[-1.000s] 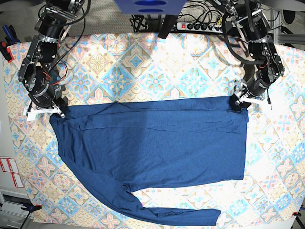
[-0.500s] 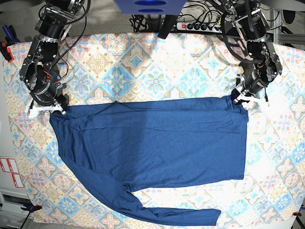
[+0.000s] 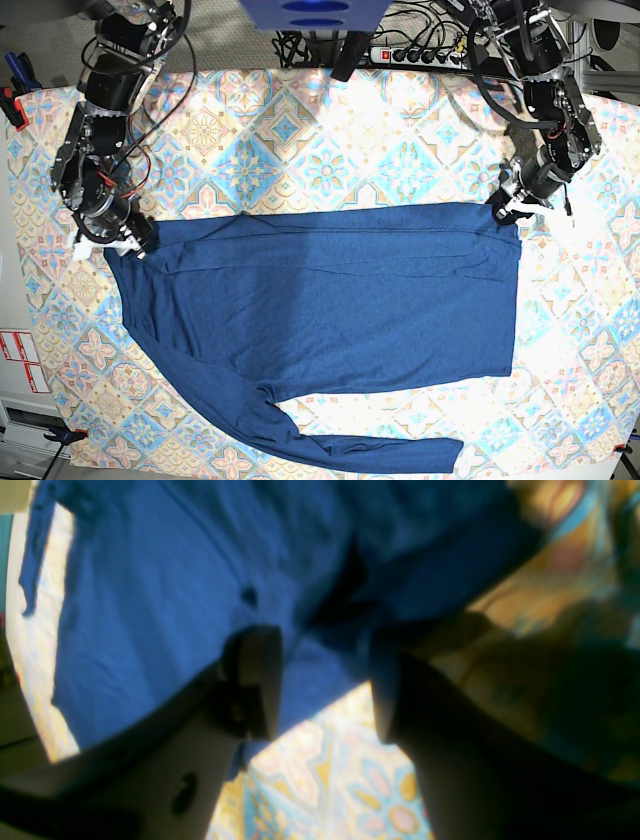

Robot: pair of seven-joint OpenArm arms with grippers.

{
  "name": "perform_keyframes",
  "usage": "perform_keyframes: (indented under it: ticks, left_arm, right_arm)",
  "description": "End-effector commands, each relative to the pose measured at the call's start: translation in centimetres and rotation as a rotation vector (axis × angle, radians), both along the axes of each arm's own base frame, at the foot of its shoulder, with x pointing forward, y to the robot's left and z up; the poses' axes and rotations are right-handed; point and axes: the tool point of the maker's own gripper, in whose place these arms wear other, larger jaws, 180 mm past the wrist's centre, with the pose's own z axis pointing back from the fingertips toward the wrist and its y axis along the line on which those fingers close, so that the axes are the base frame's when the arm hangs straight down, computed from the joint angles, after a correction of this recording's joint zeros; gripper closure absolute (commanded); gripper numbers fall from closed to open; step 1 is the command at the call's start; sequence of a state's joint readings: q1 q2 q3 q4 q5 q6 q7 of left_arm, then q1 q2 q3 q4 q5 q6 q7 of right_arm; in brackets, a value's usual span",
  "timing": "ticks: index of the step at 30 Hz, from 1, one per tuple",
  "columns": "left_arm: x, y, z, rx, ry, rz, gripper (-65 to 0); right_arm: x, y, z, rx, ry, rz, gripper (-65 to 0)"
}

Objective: Fold the T-shirt properly
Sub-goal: 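Hold the shoulders with both grippers and adjust the shirt's position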

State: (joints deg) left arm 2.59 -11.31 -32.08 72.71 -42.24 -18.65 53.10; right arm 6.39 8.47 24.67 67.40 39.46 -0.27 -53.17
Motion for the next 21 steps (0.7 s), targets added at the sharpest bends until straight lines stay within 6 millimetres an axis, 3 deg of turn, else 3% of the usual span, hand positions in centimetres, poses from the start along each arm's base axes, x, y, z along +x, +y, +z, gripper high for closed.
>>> perform_keyframes:
  ticks: [1,7,12,18,21]
  left_arm:
    - [1.0,0.6,1.3,0.013,-0.045,0.004,0.0]
    - [1.0,0.6,1.3,0.013,-0.045,0.004,0.0]
    - [1.0,0.6,1.3,0.013,-0.045,0.004,0.0]
    - [1.2,0.5,1.4,0.01,-0.052,0.004,0.0]
    - [1.2,0.5,1.4,0.01,-0.052,0.004,0.0]
  right_arm:
    - [1.7,-0.9,1.5,-0.014,-0.05,-0.009,-27.7]
    - [1.5,-1.6,1.5,-0.007,-0.034,-0.011,-27.6]
    - [0.1,-4.4,1.6,0.02,-0.031,-0.113,-27.7]
    - [-0.8,-5.5,0.2,-0.03,0.038,-0.109,-27.8]
    - [0.4,-5.1,0.3,-0.008,0.026,-0.116,-27.8]
